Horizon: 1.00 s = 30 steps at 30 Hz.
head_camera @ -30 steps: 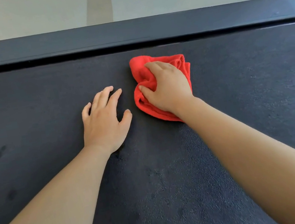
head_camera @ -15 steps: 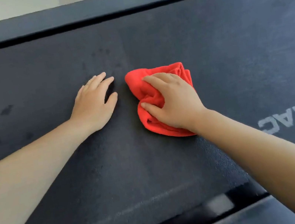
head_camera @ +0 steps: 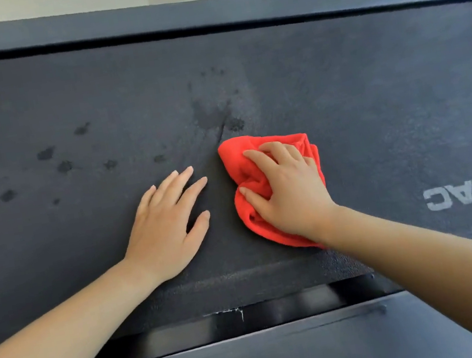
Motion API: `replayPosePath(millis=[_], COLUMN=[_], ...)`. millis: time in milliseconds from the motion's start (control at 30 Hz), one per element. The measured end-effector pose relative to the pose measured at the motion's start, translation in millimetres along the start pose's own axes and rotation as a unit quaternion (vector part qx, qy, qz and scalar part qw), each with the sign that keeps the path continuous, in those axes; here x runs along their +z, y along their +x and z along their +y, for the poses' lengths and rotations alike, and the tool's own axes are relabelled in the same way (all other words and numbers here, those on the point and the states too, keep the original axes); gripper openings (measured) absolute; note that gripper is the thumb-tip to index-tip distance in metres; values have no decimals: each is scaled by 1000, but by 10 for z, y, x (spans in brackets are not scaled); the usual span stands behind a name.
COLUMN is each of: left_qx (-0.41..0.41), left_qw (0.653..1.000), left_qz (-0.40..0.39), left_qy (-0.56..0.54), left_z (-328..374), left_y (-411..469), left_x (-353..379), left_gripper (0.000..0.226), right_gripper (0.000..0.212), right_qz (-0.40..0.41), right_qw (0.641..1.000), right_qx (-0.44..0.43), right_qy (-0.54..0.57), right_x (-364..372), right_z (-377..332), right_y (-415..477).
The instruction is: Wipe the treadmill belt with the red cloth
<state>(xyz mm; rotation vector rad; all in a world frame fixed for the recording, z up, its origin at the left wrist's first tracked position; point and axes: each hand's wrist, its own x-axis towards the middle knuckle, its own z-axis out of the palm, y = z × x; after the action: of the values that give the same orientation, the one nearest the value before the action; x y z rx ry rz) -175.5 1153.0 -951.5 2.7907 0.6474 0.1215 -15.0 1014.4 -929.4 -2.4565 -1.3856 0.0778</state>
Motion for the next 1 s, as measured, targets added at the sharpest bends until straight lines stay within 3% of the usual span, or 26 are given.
replayPosePath(millis=[133, 400, 800, 1000], left_qx=[3, 5, 11, 14], left_qw=[1000, 1000, 996, 999], left_qz=[6, 18, 33, 41], left_qy=[-3, -11, -77, -29], left_z=[-3, -25, -44, -290], left_y=[-10, -3, 30, 485], left_x=[0, 20, -48, -188], left_gripper=[55, 51, 53, 51], right_gripper=[56, 55, 56, 52], right_qz=[-1, 19, 14, 37], right_qw=[1000, 999, 999, 999], right_qx=[-6, -43, -21, 11], right_qy=[-16, -17, -24, -8], right_x=[-9, -45, 73, 148], right_z=[-39, -69, -109, -82], right_y=[68, -643, 22, 516])
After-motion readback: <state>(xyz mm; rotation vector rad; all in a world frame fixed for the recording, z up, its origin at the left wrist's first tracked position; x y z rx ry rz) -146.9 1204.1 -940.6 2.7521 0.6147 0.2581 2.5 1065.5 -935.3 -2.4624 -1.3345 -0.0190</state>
